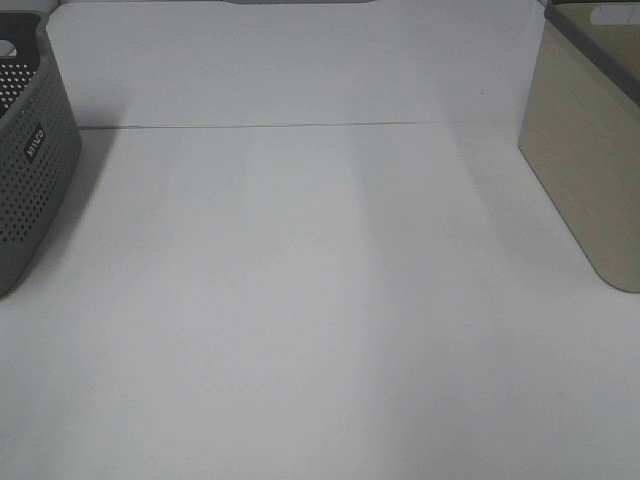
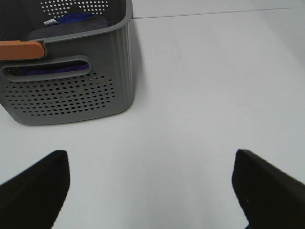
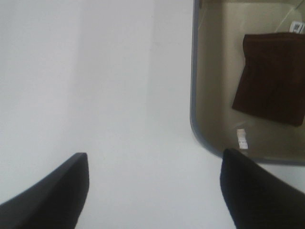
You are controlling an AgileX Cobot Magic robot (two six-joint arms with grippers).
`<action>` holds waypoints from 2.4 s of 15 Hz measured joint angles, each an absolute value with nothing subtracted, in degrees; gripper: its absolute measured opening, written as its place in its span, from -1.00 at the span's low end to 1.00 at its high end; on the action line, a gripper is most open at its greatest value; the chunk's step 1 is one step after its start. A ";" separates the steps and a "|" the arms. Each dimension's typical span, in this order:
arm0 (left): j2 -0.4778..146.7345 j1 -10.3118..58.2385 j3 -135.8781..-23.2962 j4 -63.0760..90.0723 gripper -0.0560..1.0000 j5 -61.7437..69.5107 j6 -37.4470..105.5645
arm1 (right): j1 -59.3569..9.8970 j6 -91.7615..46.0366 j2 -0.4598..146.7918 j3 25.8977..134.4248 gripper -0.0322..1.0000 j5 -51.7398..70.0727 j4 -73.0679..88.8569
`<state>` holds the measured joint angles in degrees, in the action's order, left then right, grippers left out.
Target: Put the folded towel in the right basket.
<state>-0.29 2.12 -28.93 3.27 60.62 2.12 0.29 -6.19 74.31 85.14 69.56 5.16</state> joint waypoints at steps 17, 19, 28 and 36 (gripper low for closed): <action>-0.29 2.12 -28.93 3.27 0.77 60.62 2.12 | 0.29 -4.24 0.92 29.05 0.46 61.71 3.27; -0.29 2.12 -28.93 3.27 0.77 60.62 2.12 | 0.29 -3.38 -0.23 28.88 0.46 61.48 3.15; -0.29 2.12 -28.93 3.27 0.77 60.62 2.12 | 0.29 -0.69 -0.34 28.88 0.46 61.25 0.00; -0.29 2.12 -28.93 3.27 0.77 60.62 2.12 | 0.29 -0.69 -0.34 28.88 0.46 61.19 0.46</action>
<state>-0.29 2.12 -28.93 3.27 60.62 2.12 0.29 -0.69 -0.34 28.88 61.19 0.46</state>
